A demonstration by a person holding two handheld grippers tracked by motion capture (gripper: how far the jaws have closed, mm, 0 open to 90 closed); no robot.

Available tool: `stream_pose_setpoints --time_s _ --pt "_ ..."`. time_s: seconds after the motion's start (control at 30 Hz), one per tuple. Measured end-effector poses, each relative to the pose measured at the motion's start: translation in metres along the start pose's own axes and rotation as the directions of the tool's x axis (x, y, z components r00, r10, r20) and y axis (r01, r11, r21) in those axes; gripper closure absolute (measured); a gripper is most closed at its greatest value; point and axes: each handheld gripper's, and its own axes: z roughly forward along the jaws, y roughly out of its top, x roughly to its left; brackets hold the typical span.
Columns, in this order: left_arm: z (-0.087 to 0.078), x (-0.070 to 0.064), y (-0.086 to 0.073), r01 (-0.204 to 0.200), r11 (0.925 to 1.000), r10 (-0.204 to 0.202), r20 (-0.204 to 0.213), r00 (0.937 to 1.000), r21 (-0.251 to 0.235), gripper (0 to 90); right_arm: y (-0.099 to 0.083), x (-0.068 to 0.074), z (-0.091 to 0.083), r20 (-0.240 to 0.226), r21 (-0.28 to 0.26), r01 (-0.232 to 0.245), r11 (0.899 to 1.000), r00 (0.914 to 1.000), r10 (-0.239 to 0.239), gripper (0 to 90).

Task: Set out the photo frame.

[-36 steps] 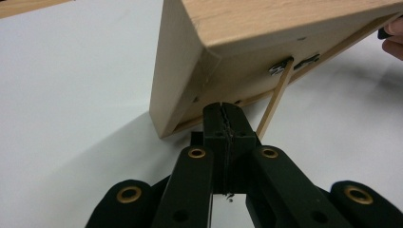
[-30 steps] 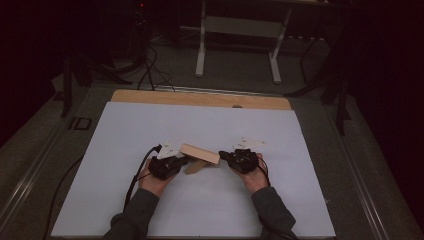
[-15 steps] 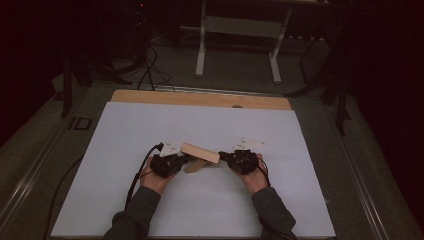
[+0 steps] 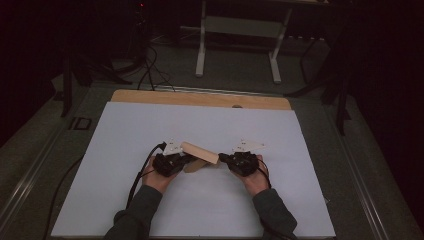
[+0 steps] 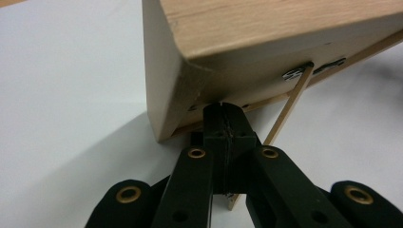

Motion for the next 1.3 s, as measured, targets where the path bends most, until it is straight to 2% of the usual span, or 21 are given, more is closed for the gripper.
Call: stream_pose_setpoints --time_s 0.1,0.27,0.73,0.97,1.3 --pt "0.0 0.001 0.0 -0.001 1.0 0.001 -0.001 1.0 0.003 90.0 0.001 0.001 0.0 0.0 0.002 0.007 1.0 1.0 -0.007 89.5" --pt "0.0 0.001 0.0 0.002 1.0 -0.002 0.001 1.0 0.007 90.0 0.007 0.002 -0.001 -0.001 -0.023 0.01 1.0 0.9999 -0.01 88.8" --pt "0.001 -0.001 0.011 -0.003 0.9999 0.003 -0.004 1.0 0.01 90.0 0.009 0.005 -0.004 -0.017 -0.012 0.028 1.0 0.9995 -0.028 89.6" --pt "-0.006 -0.001 0.013 0.002 0.9999 -0.002 -0.004 1.0 -0.01 90.0 0.008 0.006 -0.004 -0.019 -0.012 0.032 0.999 0.9993 -0.032 89.6" --pt "-0.016 -0.011 0.02 -0.014 0.999 0.014 0.014 0.9998 -0.042 89.9 0.011 0.01 -0.008 -0.019 -0.021 0.046 0.999 0.9987 -0.047 89.6"
